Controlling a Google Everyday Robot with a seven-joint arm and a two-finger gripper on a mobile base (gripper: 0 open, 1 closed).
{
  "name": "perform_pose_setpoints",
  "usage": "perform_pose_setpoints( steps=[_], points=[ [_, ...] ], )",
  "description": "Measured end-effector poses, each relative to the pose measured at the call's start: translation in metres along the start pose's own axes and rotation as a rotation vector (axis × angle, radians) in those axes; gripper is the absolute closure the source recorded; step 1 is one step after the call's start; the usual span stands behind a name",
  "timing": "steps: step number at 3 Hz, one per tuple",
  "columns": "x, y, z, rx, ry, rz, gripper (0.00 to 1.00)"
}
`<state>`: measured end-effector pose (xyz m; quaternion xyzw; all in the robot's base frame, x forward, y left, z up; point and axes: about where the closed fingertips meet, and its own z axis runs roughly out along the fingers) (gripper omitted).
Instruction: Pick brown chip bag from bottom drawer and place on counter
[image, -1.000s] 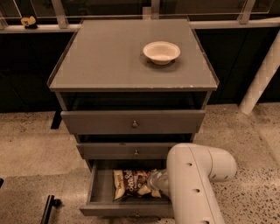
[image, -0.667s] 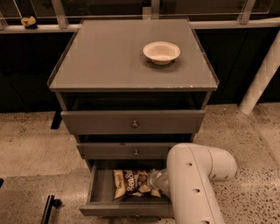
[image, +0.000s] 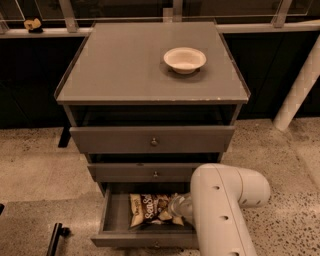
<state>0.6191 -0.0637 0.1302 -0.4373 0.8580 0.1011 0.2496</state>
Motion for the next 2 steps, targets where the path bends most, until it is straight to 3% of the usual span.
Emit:
perform_pose_setpoints(
  steps=[2],
  points=[
    [-0.019, -0.018, -0.031, 0.019, 0.082, -0.075, 1.00]
  ],
)
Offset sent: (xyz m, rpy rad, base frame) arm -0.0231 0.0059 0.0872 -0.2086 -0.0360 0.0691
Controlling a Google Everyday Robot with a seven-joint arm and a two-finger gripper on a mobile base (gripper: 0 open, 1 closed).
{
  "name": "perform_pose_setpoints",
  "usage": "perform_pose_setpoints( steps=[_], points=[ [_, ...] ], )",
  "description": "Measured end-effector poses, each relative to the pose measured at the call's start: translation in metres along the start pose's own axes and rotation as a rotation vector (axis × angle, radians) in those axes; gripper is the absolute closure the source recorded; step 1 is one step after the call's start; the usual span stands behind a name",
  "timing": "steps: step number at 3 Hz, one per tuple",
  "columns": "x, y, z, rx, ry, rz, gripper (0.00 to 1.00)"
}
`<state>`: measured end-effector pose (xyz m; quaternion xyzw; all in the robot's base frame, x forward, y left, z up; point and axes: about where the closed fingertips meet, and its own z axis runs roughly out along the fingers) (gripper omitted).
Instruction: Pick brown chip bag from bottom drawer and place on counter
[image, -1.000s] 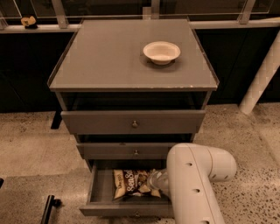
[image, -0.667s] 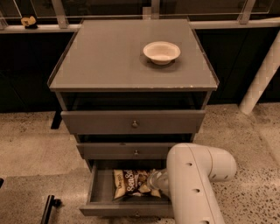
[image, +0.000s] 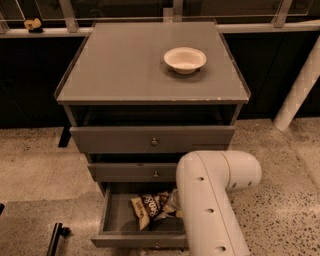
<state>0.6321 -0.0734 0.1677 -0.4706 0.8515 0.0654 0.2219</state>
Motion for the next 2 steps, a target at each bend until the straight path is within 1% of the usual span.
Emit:
perform_pose_setpoints(
  steps=[1, 2],
  points=[
    [-0.006, -0.017, -0.041, 0.048, 0.018, -0.052, 1.00],
    [-0.028, -0.024, -0.076, 0.116, 0.021, -0.194, 1.00]
  ],
)
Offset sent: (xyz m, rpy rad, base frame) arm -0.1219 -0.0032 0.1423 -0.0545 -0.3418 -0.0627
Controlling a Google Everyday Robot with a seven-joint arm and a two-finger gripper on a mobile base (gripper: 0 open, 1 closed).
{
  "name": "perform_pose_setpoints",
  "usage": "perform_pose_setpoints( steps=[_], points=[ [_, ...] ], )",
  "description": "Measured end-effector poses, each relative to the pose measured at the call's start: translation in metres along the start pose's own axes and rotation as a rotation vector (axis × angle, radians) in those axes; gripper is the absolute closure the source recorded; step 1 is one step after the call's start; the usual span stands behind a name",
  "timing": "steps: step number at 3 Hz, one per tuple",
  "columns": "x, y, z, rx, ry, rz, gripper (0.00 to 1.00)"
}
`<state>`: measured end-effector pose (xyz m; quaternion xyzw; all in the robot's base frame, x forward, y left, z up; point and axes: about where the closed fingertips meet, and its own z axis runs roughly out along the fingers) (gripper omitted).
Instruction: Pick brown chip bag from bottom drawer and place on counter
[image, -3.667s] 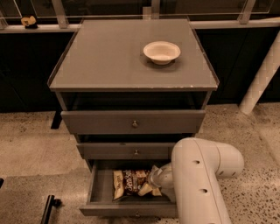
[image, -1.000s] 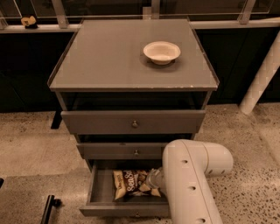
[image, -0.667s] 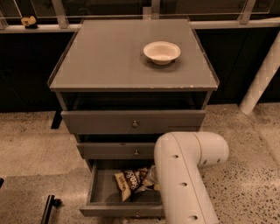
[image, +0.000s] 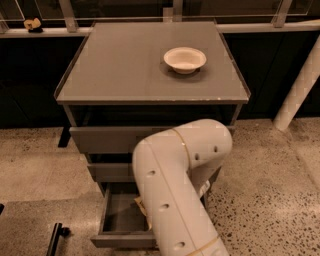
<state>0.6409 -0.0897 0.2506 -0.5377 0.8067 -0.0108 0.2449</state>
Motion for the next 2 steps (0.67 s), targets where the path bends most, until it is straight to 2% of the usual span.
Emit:
perform_pose_setpoints(
  steps=[1, 2],
  points=[
    [-0.050, 0.005, -0.026, 0.068, -0.028, -0.161, 1.00],
    [-0.050, 0.023, -0.033, 0.081, -0.027, -0.204, 1.00]
  ],
)
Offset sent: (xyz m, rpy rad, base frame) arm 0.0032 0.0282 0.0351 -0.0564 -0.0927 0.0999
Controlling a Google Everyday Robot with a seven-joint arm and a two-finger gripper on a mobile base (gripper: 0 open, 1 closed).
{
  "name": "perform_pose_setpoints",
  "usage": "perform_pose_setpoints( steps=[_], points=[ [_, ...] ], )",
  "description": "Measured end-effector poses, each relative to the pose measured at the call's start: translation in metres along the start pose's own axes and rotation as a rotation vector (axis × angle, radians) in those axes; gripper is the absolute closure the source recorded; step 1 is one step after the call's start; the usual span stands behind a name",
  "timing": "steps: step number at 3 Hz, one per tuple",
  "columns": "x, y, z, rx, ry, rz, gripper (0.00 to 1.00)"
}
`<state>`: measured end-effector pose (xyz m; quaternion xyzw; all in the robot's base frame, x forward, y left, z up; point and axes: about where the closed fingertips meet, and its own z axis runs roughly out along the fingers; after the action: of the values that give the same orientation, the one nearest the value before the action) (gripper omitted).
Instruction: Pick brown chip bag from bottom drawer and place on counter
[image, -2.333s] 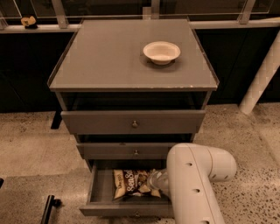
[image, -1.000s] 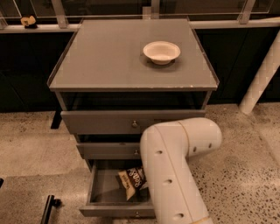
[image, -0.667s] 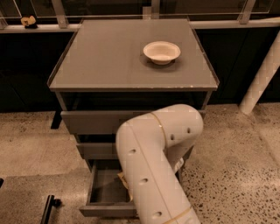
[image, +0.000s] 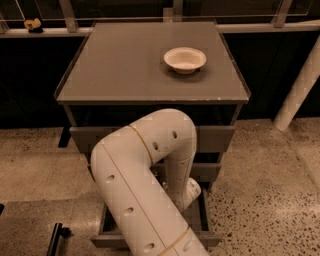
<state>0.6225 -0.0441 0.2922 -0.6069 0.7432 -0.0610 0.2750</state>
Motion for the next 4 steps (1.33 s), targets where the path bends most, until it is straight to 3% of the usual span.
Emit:
perform_pose_setpoints(
  steps=[1, 2, 3, 4],
  points=[
    [0.000, 0.000, 0.000, 0.000, 0.000, 0.000, 1.00],
    [0.018, 0.009, -0.021, 0.027, 0.007, 0.005, 1.00],
    [0.063, 0.044, -0.065, 0.071, 0.038, 0.034, 1.00],
    [0.131, 0.100, -0.127, 0.095, 0.080, 0.100, 1.00]
  ],
)
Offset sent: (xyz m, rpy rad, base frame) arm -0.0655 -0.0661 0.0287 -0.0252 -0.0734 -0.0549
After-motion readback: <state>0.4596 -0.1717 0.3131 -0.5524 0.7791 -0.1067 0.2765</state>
